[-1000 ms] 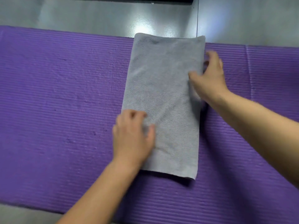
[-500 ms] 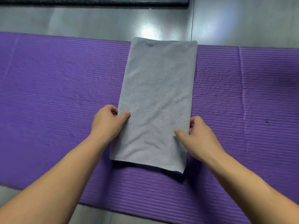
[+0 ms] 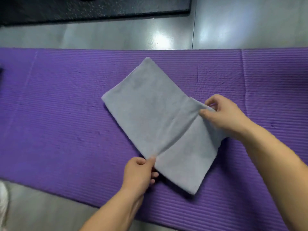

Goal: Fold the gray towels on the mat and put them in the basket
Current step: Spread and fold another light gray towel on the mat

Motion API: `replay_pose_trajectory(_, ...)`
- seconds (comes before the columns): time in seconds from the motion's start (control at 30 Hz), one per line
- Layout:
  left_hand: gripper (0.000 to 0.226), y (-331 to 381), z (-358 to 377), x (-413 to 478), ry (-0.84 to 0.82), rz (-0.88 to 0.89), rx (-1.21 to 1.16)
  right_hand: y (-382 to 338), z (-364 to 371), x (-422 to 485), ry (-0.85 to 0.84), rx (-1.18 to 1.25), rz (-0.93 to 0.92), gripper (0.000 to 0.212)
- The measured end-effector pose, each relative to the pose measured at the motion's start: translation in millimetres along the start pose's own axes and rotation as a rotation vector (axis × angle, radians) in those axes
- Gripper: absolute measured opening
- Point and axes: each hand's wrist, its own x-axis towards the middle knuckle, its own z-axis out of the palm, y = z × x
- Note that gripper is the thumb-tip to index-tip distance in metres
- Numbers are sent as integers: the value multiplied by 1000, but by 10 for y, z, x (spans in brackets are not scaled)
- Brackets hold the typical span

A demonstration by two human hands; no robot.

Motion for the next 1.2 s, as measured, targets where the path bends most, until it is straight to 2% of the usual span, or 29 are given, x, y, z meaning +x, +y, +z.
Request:
replay_pose_trajectory(0.1,53,158,-54,68,197,193,219,196,-269,115,-18,-145,64,30)
replay_pose_trajectory(0.17,71,447,-230,224,323,344,389,285,-383,83,-77,-121,118,35)
replay_pose_trajectory(0.3,86,1047,-576,720,301,542,655,515,-472,-166,-165,18,187,25)
replay_pose_trajectory(0.4,90,1387,-769,1103,257,584,789,678,-471,-353,-175,275,204,15)
replay_pose_trajectory(0.5,67,1612,-896,1362,241,567,804,763,-288,-472,18,507,150,12)
replay_pose_trajectory(0.57,41,1625,-934,1436,238,595,894,754,-118,-515,151,524,132,15)
replay_pose_trajectory(0.63,24,1540,-977,1450,206,627,954,732,14,-534,262,524,159,17)
replay_pose_trajectory(0.83,26,1024,-1272,1294,156,572,960,436,-38,-107,613,382,106,26)
replay_pose_trajectory(0.93,29,748,-1318,1168,165,539,940,281,-29,120,602,265,104,40)
replay_pose_trajectory(1.03,26,646,-1308,1056,192,528,756,238,16,93,563,102,224,58)
replay_pose_trajectory(1.1,21,674,-1281,1009,177,553,643,286,82,-93,533,45,309,57)
replay_pose_trajectory(1.2,20,709,-1266,990,130,532,536,414,218,-489,475,42,359,38)
